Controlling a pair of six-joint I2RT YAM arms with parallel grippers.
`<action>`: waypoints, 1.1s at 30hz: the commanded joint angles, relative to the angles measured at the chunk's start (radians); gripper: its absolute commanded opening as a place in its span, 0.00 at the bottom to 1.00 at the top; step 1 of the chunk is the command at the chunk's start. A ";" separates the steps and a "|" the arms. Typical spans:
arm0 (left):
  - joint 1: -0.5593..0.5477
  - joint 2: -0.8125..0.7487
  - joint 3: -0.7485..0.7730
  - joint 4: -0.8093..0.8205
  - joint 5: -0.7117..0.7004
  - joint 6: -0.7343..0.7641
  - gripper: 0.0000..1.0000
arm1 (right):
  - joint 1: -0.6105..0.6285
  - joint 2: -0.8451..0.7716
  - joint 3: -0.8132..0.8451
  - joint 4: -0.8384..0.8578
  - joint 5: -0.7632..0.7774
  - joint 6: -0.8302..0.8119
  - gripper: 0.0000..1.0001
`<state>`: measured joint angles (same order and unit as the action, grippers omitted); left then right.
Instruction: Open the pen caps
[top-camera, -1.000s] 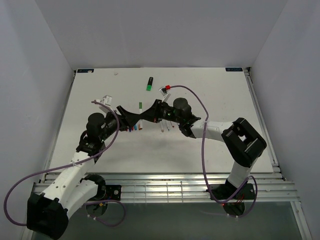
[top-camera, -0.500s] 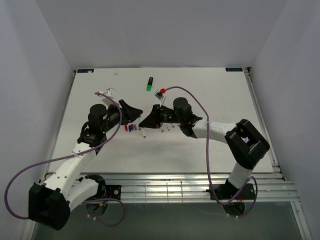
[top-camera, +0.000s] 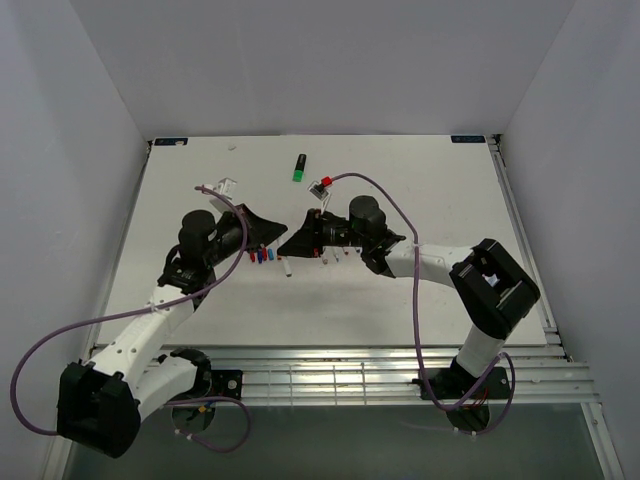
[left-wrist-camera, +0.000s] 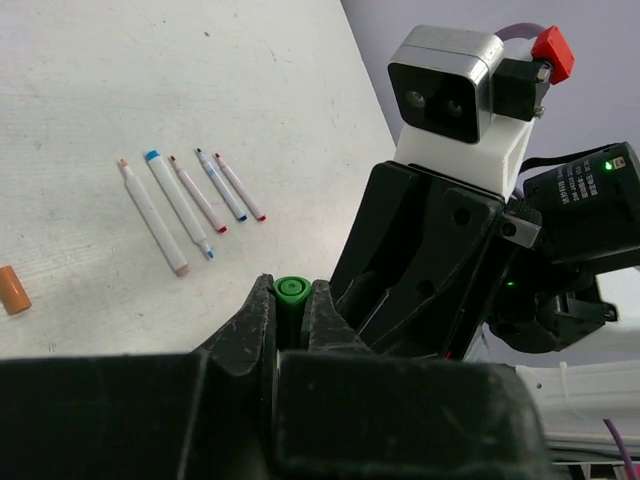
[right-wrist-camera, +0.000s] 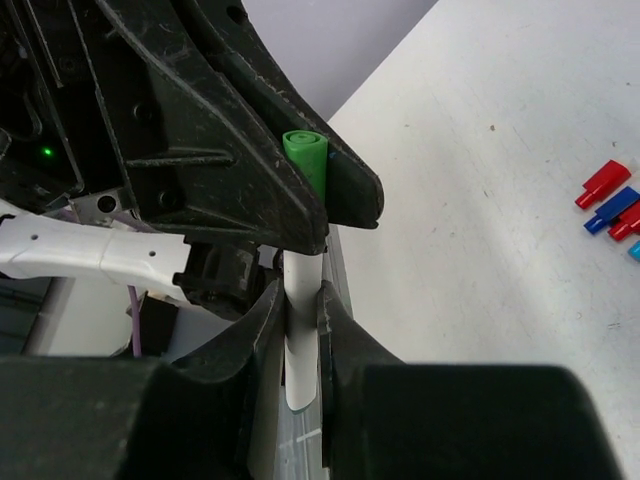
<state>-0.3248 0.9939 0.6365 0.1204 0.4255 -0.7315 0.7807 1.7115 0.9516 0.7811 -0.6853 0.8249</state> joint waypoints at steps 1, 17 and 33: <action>0.000 0.025 0.031 -0.042 -0.024 0.001 0.00 | 0.011 -0.032 0.024 -0.061 0.030 -0.083 0.08; -0.005 0.228 0.287 -0.398 -0.337 -0.197 0.00 | 0.307 0.053 0.437 -1.071 1.284 -0.587 0.08; 0.013 0.330 0.215 -0.536 -0.666 -0.039 0.00 | -0.116 -0.122 0.211 -1.030 0.880 -0.691 0.08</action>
<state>-0.3218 1.3022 0.8875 -0.3614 -0.1463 -0.8120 0.7090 1.6333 1.1660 -0.2684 0.2878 0.1925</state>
